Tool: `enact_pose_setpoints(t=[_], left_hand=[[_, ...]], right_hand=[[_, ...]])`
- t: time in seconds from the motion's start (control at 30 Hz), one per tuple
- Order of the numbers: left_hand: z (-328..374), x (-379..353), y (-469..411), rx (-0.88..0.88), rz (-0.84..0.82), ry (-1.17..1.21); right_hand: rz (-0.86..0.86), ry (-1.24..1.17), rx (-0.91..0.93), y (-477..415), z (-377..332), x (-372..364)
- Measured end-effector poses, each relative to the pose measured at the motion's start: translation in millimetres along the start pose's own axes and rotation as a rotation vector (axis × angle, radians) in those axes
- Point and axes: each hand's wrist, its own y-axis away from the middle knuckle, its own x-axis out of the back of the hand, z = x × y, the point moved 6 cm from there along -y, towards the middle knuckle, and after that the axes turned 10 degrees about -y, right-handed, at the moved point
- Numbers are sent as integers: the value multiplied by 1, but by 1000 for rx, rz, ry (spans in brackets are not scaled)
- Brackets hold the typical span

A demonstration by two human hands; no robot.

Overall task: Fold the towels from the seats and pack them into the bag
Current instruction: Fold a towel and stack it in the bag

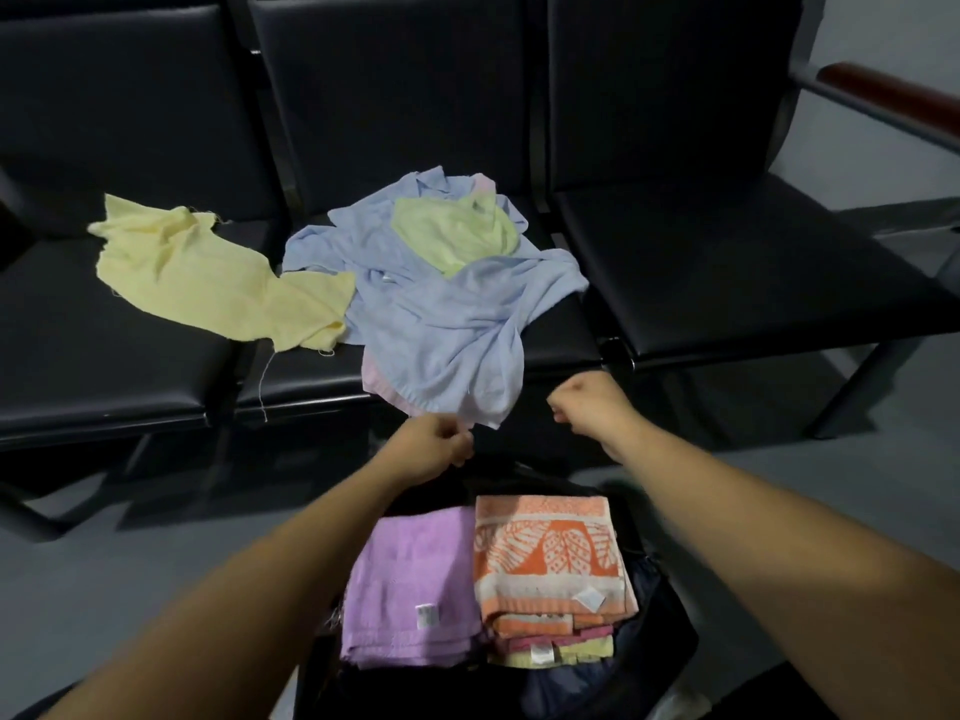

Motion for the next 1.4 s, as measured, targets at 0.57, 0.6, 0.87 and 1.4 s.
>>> enact_pose_setpoints(t=[0.57, 0.6, 0.87, 1.4], left_hand=[[-34, 155, -52, 91, 390, -187], [-35, 149, -56, 82, 367, -237], [-38, 146, -67, 22, 471, -245], [122, 259, 51, -368, 674, 559]], right_hand=[[-142, 467, 366, -61, -141, -80], [-155, 547, 372, -65, -135, -84], [33, 439, 600, -68, -150, -72], [71, -134, 747, 70, -298, 46]])
